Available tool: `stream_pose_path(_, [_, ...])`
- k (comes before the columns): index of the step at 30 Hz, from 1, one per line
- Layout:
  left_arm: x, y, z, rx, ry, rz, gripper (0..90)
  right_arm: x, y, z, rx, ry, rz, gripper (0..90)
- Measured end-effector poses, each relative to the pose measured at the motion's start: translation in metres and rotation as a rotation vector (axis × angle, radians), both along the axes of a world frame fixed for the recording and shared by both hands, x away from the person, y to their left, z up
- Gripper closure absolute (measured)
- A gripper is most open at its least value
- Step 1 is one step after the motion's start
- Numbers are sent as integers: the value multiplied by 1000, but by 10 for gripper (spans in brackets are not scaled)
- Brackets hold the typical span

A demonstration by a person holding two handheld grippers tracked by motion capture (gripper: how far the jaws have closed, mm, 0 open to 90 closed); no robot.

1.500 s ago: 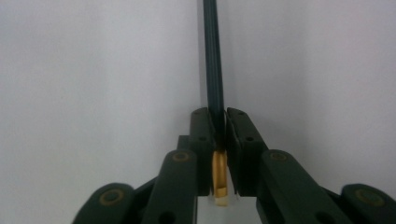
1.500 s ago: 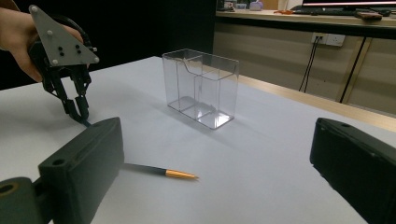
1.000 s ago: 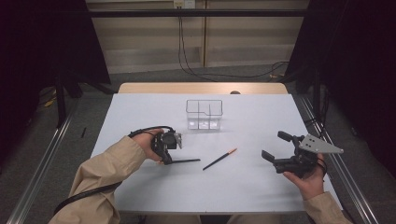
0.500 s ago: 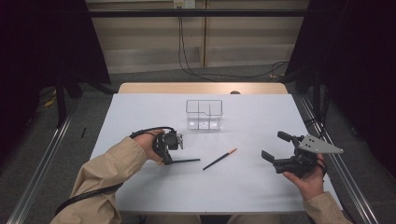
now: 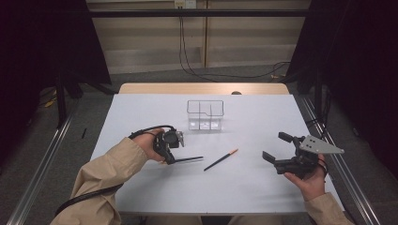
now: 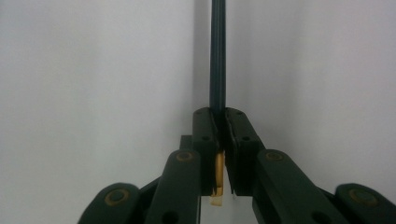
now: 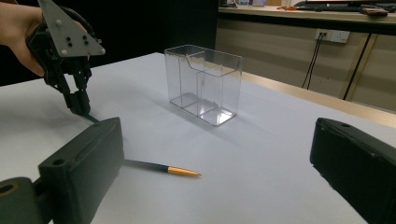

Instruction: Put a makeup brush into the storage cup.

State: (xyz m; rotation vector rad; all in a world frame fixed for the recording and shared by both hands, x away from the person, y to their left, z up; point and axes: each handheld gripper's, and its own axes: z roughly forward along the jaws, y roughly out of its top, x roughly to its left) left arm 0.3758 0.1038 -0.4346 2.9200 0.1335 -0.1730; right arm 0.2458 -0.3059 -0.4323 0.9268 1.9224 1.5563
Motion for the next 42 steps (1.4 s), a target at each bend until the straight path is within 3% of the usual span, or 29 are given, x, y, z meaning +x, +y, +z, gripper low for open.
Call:
stream_pose_path(4, [0, 0, 6, -18, -18, 28, 837, 0, 1, 0, 0, -2, 2, 25])
stream_pose_path(8, [2, -1, 13, -35, 5, 46, 837, 0, 1, 0, 1, 4, 1, 25])
stream_pose_path(15, [2, -4, 22, -59, -14, 49, 837, 1, 3, -1, -3, 8, 8, 25])
stream_pose_path(20, [1, -9, 27, -80, -1, 56, 837, 2, 4, -2, -4, 15, 15, 25])
stream_pose_path(28, [-1, -21, 31, -86, 9, 19, 837, 2, 6, -3, -6, 22, 23, 25])
stream_pose_path(29, [-2, -22, 31, -93, -5, 21, 837, 3, 6, -3, -6, 24, 23, 25])
stream_pose_path(42, [-5, -28, 38, -104, -12, 3, 837, 7, 12, -1, -30, 49, 61, 24])
